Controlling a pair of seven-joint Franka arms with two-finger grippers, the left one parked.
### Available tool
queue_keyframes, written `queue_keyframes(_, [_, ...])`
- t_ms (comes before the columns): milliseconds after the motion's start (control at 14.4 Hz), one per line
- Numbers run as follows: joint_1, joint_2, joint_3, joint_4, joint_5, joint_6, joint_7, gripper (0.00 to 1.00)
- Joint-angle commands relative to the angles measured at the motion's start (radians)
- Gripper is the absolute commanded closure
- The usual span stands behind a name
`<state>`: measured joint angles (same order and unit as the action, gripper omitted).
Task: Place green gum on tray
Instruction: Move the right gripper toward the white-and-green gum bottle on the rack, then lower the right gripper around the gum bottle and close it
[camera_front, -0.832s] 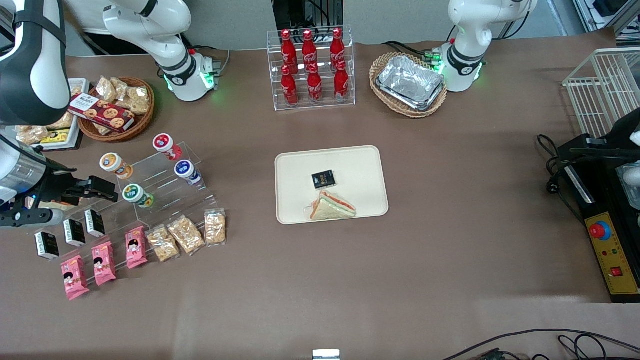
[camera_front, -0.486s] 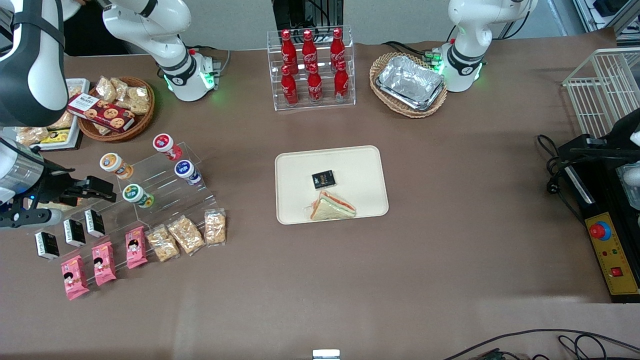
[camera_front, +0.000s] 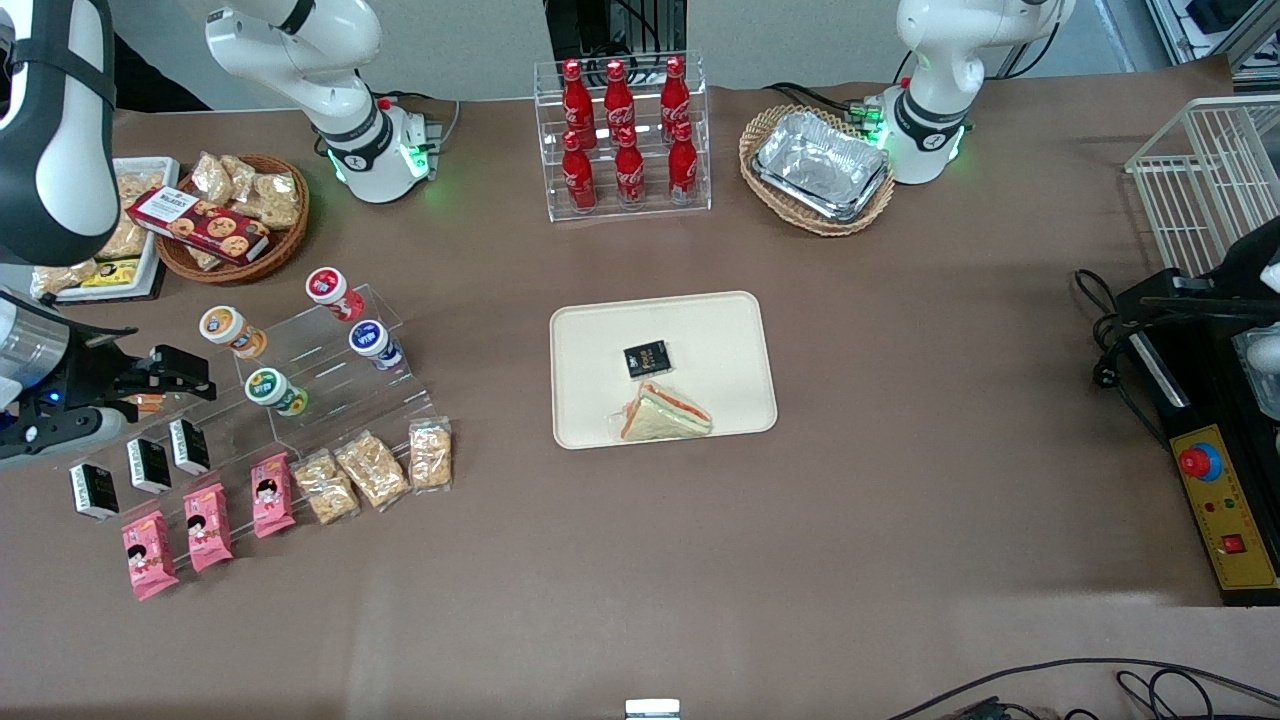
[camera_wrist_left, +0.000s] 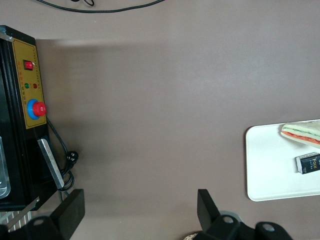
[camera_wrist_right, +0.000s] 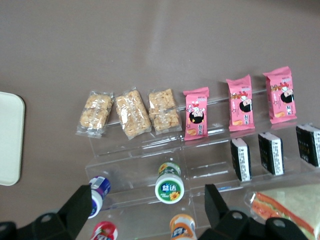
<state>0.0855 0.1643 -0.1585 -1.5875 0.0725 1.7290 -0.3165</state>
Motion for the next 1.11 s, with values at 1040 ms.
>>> queue_keyframes(1040, [-0.027, -0.181, -0.006, -0.713, -0.013, 0.668, -0.271, 0.00])
